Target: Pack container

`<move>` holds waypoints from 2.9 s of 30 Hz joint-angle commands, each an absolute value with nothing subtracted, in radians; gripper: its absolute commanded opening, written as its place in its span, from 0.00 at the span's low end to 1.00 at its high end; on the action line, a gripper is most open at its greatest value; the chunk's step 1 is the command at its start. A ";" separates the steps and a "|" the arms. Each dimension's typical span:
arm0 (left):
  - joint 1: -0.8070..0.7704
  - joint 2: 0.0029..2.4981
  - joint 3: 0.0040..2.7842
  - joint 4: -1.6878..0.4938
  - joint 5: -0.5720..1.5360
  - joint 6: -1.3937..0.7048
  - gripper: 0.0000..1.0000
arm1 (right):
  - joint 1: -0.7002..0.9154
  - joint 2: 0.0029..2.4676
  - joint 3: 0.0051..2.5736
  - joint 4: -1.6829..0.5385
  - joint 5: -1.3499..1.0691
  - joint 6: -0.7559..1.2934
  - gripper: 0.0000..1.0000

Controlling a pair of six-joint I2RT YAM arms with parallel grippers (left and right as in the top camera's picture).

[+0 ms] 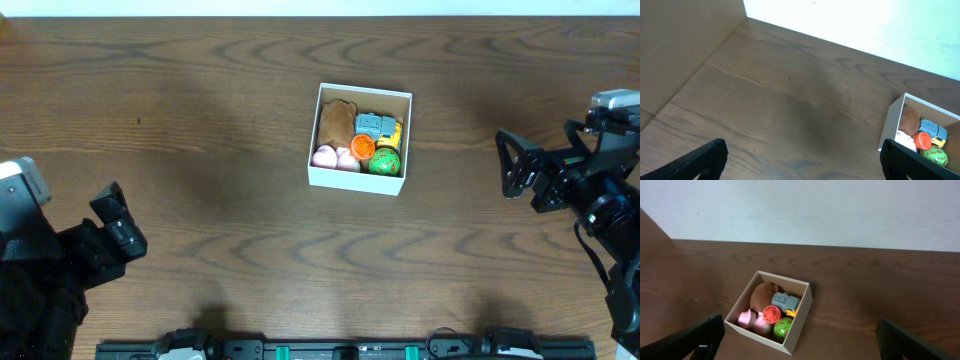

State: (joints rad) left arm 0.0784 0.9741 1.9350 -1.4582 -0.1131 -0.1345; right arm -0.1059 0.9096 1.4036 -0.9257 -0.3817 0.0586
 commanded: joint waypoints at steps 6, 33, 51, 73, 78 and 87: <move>0.085 0.979 1.941 -1.459 -0.128 -0.144 0.98 | -0.092 0.908 1.412 -0.909 -0.367 0.047 0.99; 0.085 0.979 1.941 -1.458 -0.128 -0.144 0.98 | -0.094 0.308 0.596 -0.631 -0.145 0.007 0.99; 0.085 0.979 1.941 -1.458 -0.128 -0.144 0.98 | -0.094 0.030 0.211 -0.512 -0.146 0.085 0.99; 0.085 0.979 1.941 -1.458 -0.128 -0.144 0.98 | -0.094 0.030 0.139 -0.501 -0.139 0.119 0.99; 0.085 0.979 1.941 -1.458 -0.128 -0.144 0.98 | -0.094 0.031 0.139 -0.501 -0.139 0.118 0.99; 0.085 0.979 1.941 -1.458 -0.128 -0.144 0.98 | -0.094 0.031 0.139 -0.501 -0.139 0.119 0.99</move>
State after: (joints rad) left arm 0.0788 0.9745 1.9350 -1.4586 -0.1127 -0.1345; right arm -0.1059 0.0406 0.1452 -0.5034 -0.1486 0.1032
